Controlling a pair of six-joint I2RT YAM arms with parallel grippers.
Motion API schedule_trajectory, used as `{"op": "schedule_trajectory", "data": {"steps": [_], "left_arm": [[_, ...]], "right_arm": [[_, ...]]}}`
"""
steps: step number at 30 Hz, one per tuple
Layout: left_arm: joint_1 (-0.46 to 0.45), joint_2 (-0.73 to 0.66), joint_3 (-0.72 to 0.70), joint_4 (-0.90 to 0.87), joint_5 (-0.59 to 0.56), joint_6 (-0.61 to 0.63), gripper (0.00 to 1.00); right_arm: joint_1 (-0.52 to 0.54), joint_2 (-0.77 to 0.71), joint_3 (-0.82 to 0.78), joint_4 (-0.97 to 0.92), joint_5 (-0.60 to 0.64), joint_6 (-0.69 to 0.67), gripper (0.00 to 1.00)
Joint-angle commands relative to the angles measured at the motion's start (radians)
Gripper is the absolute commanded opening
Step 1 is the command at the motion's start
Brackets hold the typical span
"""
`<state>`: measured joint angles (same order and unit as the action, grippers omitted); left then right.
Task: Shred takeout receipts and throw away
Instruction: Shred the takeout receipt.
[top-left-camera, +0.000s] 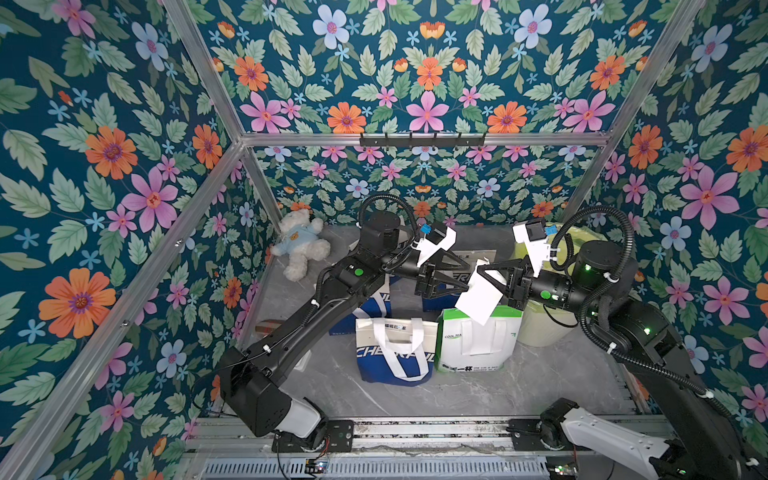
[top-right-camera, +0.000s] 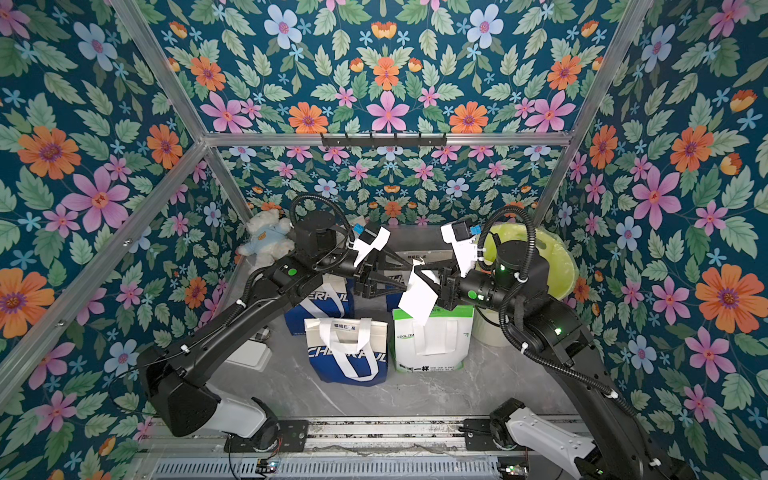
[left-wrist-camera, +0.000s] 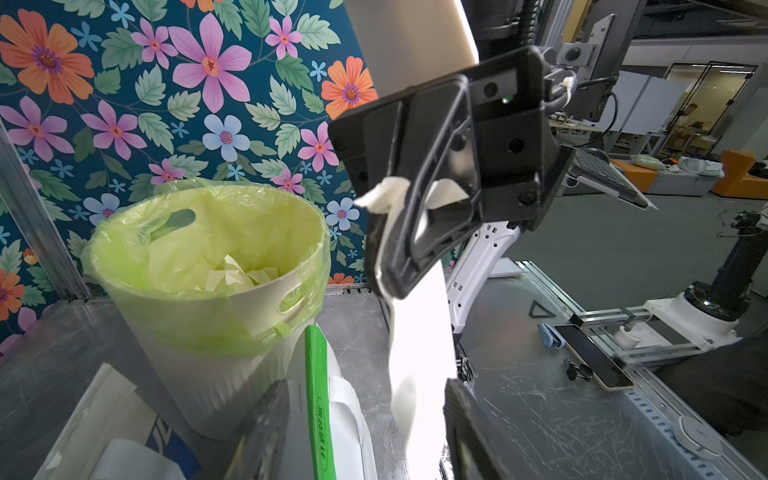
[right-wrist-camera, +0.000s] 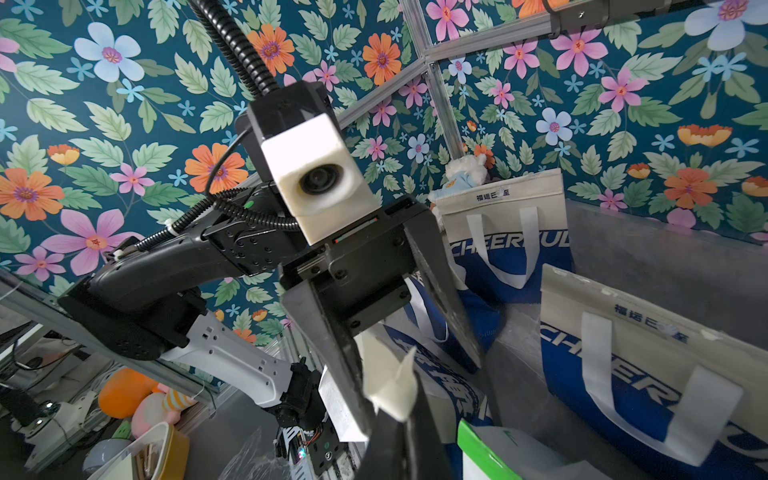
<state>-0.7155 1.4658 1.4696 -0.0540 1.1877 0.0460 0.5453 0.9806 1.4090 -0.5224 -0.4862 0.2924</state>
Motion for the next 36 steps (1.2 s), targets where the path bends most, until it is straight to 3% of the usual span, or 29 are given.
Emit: {"op": "schedule_trajectory", "data": {"steps": [1, 7, 10, 12, 15, 19, 24, 27, 28, 30, 31, 33, 36], "left_arm": [[-0.001, -0.014, 0.006, -0.026, 0.034, 0.031, 0.63], [-0.024, 0.003, 0.012, -0.016, 0.046, 0.0, 0.6], [-0.068, 0.052, 0.062, -0.136, 0.014, 0.06, 0.55], [-0.087, 0.08, 0.099, -0.206, 0.009, 0.092, 0.46], [-0.095, 0.078, 0.085, -0.152, 0.0, 0.053, 0.38], [-0.098, 0.051, 0.062, -0.094, -0.031, 0.027, 0.1], [-0.098, 0.026, 0.045, -0.082, -0.053, 0.026, 0.12], [-0.099, 0.018, 0.021, -0.046, -0.057, 0.009, 0.0], [-0.099, 0.015, 0.011, -0.025, -0.058, -0.004, 0.0], [-0.101, 0.008, -0.012, 0.018, -0.08, -0.029, 0.0], [-0.101, 0.006, -0.022, 0.031, -0.094, -0.036, 0.0], [-0.102, -0.002, -0.043, 0.051, -0.132, -0.045, 0.0], [-0.104, -0.026, -0.097, 0.129, -0.189, -0.075, 0.0]], "right_arm": [[0.001, 0.002, 0.001, 0.003, 0.019, -0.027, 0.0], [0.001, 0.01, -0.005, 0.043, -0.001, -0.008, 0.0], [0.001, 0.018, -0.009, 0.062, -0.009, 0.002, 0.0], [0.001, 0.022, -0.01, 0.061, -0.012, 0.004, 0.0], [0.0, 0.021, -0.013, 0.055, -0.012, 0.004, 0.0], [0.001, 0.015, -0.014, 0.042, 0.003, -0.001, 0.0], [0.001, 0.019, -0.007, 0.013, 0.003, -0.013, 0.0], [0.001, 0.03, -0.001, -0.004, 0.004, -0.012, 0.0], [0.0, 0.033, 0.003, -0.009, 0.004, -0.01, 0.12], [0.0, 0.031, 0.004, -0.012, 0.006, -0.005, 0.47], [0.001, 0.023, 0.0, -0.006, 0.01, -0.003, 0.54], [0.001, -0.01, -0.02, 0.013, 0.028, 0.002, 0.61], [0.001, -0.064, -0.057, 0.032, 0.03, 0.003, 0.63]]}}
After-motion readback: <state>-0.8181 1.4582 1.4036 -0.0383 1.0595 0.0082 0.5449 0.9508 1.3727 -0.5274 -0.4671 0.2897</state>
